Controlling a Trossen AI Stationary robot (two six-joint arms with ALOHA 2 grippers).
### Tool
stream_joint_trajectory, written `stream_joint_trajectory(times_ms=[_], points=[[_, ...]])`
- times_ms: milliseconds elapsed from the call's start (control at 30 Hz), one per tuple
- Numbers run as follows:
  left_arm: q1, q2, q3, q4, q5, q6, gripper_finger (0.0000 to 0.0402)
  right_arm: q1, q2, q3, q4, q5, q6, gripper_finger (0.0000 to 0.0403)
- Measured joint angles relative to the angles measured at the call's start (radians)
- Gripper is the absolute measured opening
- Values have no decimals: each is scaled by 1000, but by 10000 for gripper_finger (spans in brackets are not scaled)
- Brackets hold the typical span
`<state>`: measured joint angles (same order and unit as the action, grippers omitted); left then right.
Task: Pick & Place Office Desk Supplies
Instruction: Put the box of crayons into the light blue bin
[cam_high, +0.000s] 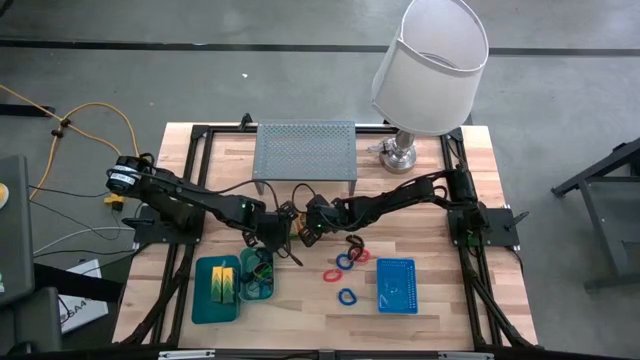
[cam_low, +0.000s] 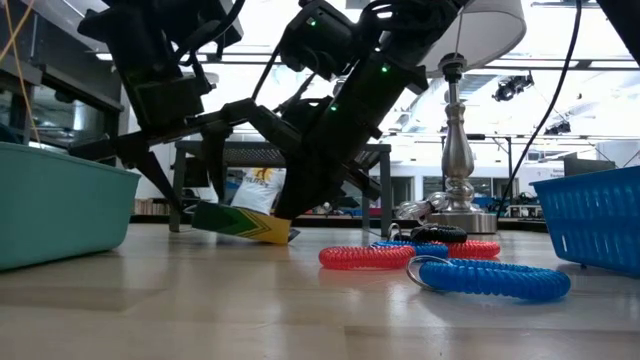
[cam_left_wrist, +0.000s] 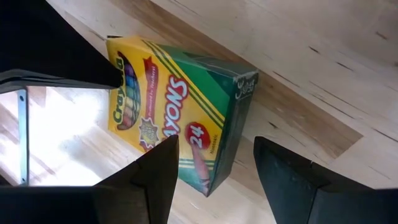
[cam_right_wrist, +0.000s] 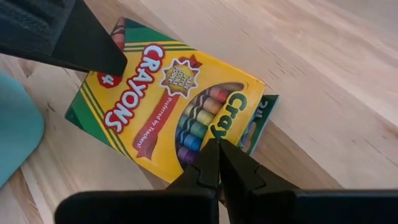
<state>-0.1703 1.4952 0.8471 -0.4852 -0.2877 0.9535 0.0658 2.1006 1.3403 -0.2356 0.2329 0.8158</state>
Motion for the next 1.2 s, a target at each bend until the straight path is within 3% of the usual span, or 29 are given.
stream_joint_trajectory(times_ms=[400,633,800,1200], points=[[0,42,1,31,-13,16,199,0,-1,0,-18,-2,4,2],[-7,54,2,49,-67,21,199,0,-2,0,-26,-1,4,2],[-37,54,2,51,-166,26,199,0,-2,-2,-21,0,4,2],[-69,54,1,53,-201,18,199,0,-2,-1,-23,-2,18,2]])
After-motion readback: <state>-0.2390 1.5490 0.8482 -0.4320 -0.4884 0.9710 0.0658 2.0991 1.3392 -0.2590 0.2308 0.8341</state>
